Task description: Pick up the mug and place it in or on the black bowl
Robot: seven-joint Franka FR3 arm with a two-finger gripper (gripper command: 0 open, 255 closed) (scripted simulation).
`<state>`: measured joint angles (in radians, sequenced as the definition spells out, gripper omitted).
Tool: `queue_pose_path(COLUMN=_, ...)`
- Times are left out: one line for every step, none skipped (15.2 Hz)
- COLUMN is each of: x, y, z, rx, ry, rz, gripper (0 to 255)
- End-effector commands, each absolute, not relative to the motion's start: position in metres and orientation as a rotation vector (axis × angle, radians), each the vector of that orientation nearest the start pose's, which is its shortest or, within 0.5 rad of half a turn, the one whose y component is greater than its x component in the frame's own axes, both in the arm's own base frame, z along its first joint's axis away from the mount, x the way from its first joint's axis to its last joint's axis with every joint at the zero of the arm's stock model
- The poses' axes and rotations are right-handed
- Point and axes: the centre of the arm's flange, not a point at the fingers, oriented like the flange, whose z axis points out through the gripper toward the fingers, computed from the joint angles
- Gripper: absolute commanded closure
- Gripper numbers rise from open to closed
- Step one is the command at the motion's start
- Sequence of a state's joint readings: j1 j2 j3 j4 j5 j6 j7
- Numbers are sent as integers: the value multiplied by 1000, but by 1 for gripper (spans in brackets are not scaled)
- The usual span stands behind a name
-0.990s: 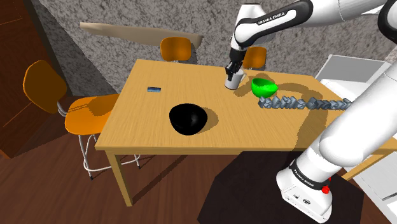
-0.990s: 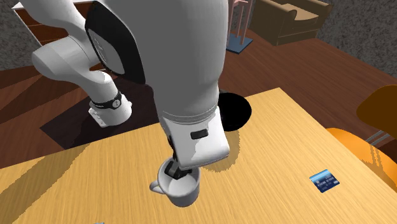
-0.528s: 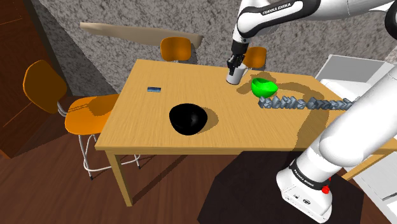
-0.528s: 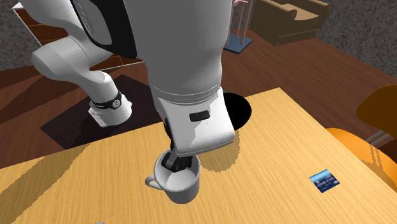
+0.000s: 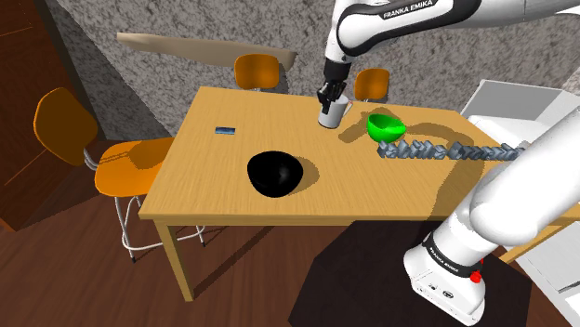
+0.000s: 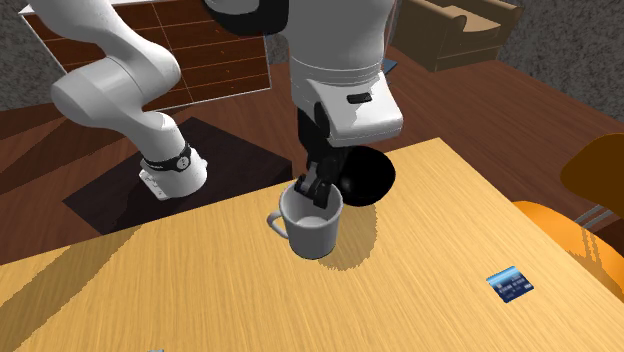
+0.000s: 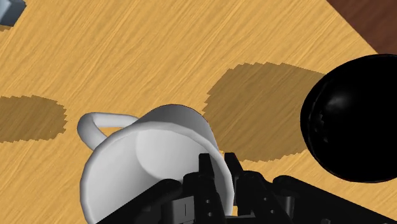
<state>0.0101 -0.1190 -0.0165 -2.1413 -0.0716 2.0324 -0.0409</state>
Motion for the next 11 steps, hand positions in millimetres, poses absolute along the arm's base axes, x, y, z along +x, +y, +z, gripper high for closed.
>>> queue_pose_path(x=512, y=20, z=458, rx=-3203, ry=-103, rz=-15, gripper=255)
queue_pose_path(x=511, y=33, z=459, rx=-3203, ry=-103, rz=-15, gripper=255)
queue_pose_path(x=510, y=46, z=460, rx=-3203, ry=-103, rz=-15, gripper=255)
queue_pose_path(x=508, y=59, z=461, rx=-3203, ry=-103, rz=-15, gripper=255)
queue_pose_path(x=507, y=73, z=462, rx=-3203, ry=-103, rz=-15, gripper=255)
queue_pose_path(x=506, y=86, z=463, rx=-3203, ry=-103, rz=-15, gripper=255)
queue_pose_path(x=505, y=99, z=464, rx=-3203, ry=-103, rz=-15, gripper=255)
queue_pose_path(x=503, y=112, z=465, rx=-3203, ry=-103, rz=-15, gripper=255)
queue_pose_path(x=502, y=125, z=465, rx=-3203, ry=-103, rz=-15, gripper=255)
queue_pose_path(x=501, y=138, z=466, rx=-3203, ry=-103, rz=-15, gripper=255)
queue_pose_path(x=499, y=151, z=467, rx=-3203, ry=-103, rz=-15, gripper=255)
